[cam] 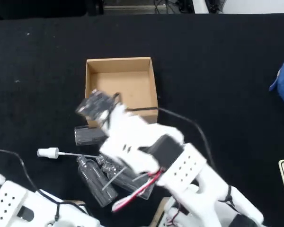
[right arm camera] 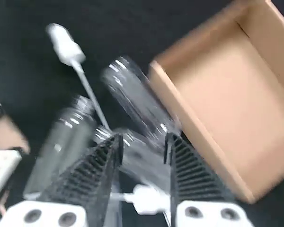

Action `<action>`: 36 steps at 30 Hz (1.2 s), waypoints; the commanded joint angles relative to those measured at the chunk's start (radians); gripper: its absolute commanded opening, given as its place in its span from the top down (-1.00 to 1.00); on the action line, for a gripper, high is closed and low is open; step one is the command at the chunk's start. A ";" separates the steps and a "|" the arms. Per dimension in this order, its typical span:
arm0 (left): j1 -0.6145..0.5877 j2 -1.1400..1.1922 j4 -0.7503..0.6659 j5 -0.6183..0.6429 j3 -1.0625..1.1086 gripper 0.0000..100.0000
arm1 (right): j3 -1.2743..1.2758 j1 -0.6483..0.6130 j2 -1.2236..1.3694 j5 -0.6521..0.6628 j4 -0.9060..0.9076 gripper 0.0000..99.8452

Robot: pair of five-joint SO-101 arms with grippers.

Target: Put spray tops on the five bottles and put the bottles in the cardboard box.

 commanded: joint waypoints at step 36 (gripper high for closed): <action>-0.054 0.141 -0.066 -0.003 -0.012 0.94 | -1.446 -0.255 1.481 0.080 0.247 0.55</action>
